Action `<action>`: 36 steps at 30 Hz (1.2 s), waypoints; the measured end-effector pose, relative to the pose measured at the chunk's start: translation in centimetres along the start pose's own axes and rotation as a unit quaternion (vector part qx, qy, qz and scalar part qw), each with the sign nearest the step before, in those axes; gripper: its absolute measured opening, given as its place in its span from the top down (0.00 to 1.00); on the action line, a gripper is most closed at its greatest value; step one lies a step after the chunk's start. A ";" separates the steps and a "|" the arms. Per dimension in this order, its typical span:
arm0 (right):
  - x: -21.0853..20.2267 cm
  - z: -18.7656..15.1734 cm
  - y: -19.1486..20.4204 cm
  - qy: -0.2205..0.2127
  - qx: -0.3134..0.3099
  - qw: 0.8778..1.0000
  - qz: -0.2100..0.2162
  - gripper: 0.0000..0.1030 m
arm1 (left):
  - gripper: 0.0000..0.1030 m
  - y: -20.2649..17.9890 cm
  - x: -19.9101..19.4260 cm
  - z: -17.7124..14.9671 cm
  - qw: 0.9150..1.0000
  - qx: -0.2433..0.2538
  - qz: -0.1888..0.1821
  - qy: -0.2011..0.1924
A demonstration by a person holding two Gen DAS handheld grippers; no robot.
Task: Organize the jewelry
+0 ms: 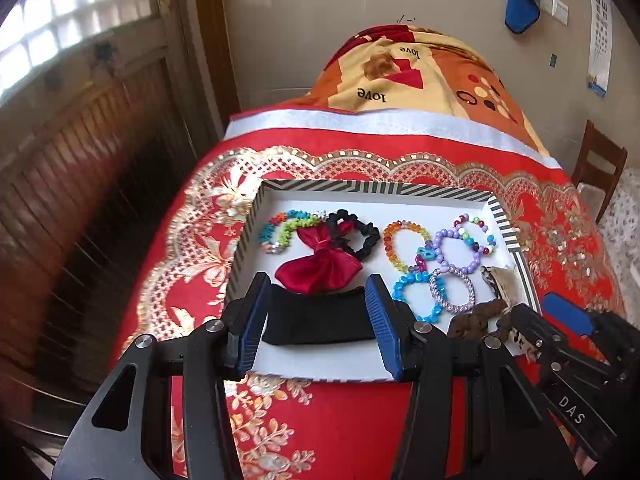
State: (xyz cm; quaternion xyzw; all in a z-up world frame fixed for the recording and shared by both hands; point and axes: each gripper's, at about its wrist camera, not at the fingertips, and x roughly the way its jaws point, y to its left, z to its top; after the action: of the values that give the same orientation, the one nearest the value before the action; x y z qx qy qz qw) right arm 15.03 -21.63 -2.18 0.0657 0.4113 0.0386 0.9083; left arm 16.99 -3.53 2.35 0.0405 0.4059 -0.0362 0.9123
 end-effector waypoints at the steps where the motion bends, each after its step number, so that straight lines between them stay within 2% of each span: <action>1: -0.4 -0.1 0.1 -0.003 0.000 1.000 0.000 0.56 | 0.53 0.0 -0.4 -0.1 1.000 -0.001 -0.002 -0.003; 4: -1.3 -0.1 0.1 -0.014 0.002 1.000 -0.002 0.45 | 0.53 0.1 -1.3 -0.3 1.000 -0.005 -0.003 -0.008; 5: -1.5 -0.1 0.1 -0.017 0.001 1.000 -0.003 0.45 | 0.53 0.2 -1.7 -0.3 1.000 -0.006 -0.003 -0.012; 16: -3.5 -0.2 0.8 -0.031 -0.011 0.999 -0.007 0.45 | 0.53 0.2 -3.4 -0.8 1.000 -0.011 -0.003 -0.023; 36: -4.1 -0.6 1.2 -0.029 -0.022 0.999 -0.005 0.44 | 0.53 0.4 -4.5 -1.0 0.999 -0.013 -0.004 -0.034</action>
State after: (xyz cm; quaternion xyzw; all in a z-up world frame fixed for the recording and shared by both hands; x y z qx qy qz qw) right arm 11.86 -20.92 0.62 0.0446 0.3838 0.0408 0.9214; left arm 13.29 -2.89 5.12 0.0259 0.3751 -0.0364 0.9259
